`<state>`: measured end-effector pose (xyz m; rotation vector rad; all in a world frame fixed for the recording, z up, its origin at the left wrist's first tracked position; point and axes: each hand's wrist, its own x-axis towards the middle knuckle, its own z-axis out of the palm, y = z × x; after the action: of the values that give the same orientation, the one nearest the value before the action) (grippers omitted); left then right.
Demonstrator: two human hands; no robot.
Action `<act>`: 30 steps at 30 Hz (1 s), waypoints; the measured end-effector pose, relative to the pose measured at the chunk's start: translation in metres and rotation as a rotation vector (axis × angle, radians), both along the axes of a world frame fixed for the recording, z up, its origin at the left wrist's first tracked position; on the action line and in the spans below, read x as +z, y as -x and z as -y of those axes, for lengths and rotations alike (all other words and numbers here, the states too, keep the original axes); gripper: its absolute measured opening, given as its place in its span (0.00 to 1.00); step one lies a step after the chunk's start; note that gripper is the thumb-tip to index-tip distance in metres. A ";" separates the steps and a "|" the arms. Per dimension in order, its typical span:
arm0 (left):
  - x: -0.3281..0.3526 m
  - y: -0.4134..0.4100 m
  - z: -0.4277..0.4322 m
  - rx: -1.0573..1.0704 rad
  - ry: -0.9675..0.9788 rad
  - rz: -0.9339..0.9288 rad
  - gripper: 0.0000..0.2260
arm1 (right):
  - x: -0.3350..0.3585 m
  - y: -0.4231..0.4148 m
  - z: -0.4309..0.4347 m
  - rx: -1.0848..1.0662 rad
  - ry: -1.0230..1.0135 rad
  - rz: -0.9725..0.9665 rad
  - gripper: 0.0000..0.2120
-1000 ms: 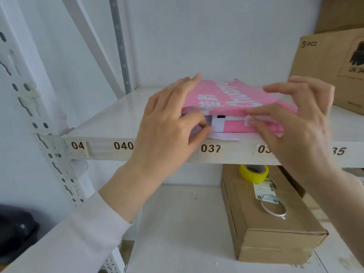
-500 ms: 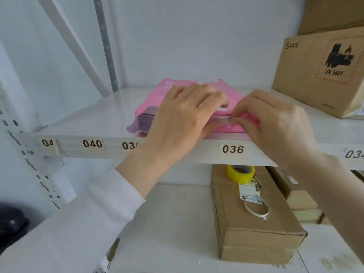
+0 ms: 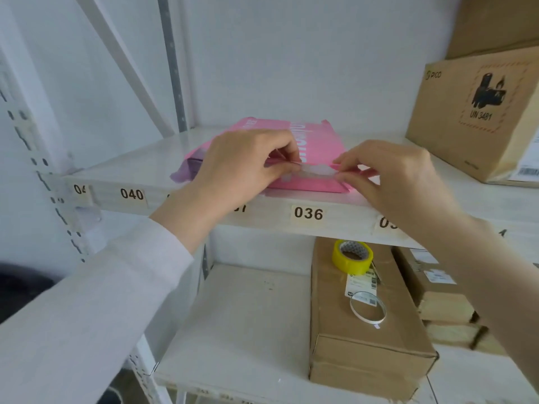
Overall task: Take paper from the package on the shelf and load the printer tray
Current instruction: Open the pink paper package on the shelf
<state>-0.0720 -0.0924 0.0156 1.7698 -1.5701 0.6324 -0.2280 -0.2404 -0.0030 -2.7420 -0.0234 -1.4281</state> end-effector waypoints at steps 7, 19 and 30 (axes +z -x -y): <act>0.005 0.009 0.000 0.040 -0.059 0.242 0.12 | 0.019 -0.004 -0.005 -0.105 -0.086 -0.032 0.06; 0.022 0.004 0.011 0.050 -0.103 0.183 0.08 | 0.012 -0.002 -0.012 -0.123 0.233 0.037 0.05; -0.001 0.006 0.012 -0.142 0.027 0.425 0.10 | 0.008 0.003 -0.008 -0.212 0.465 0.110 0.09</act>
<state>-0.0777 -0.1047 0.0149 1.5540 -1.9366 1.0016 -0.2315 -0.2324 0.0051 -3.1016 -0.0811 -1.8319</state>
